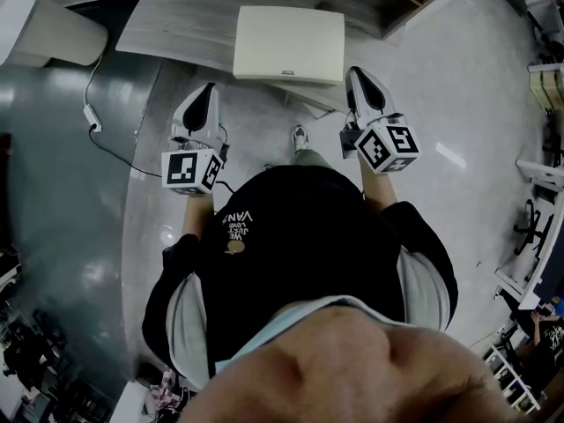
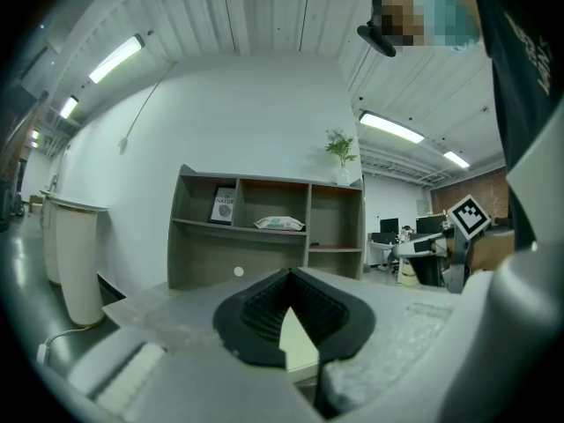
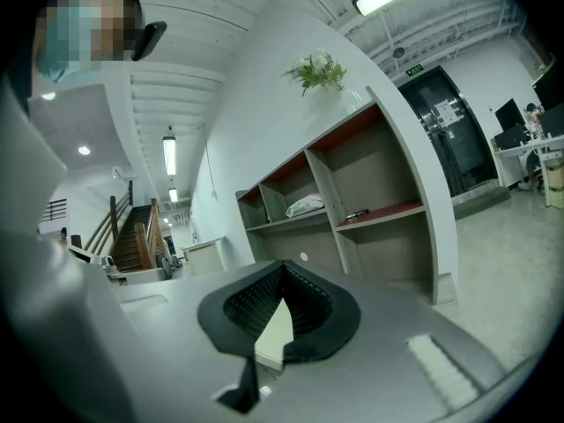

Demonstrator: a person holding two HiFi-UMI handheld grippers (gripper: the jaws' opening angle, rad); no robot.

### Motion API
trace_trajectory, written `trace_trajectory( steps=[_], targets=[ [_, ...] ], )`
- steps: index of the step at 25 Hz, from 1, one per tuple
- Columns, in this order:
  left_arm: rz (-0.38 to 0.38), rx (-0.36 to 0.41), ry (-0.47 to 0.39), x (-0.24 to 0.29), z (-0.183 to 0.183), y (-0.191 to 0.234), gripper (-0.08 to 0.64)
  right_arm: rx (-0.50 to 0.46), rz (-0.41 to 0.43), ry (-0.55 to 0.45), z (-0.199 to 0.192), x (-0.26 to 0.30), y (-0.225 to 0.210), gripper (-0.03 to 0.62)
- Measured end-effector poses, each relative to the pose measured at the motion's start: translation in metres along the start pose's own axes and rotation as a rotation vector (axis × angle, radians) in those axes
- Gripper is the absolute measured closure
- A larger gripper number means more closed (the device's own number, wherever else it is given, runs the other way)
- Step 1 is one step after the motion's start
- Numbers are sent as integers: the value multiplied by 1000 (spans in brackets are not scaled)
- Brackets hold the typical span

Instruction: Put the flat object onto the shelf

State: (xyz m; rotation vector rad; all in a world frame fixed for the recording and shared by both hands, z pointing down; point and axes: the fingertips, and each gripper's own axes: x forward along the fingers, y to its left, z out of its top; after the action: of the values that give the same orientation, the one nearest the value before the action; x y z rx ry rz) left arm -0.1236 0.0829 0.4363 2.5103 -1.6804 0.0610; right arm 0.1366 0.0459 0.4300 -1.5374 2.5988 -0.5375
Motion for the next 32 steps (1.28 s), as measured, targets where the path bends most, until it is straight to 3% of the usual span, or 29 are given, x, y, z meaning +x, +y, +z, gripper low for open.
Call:
trace_trajectory(
  steps=[15, 32],
  targets=[
    [67, 1, -1, 75, 5, -8, 558, -3, 80, 36, 19, 51, -57, 594],
    [187, 13, 45, 100, -13, 1, 559, 2, 166, 101, 7, 82, -96, 594]
  ],
)
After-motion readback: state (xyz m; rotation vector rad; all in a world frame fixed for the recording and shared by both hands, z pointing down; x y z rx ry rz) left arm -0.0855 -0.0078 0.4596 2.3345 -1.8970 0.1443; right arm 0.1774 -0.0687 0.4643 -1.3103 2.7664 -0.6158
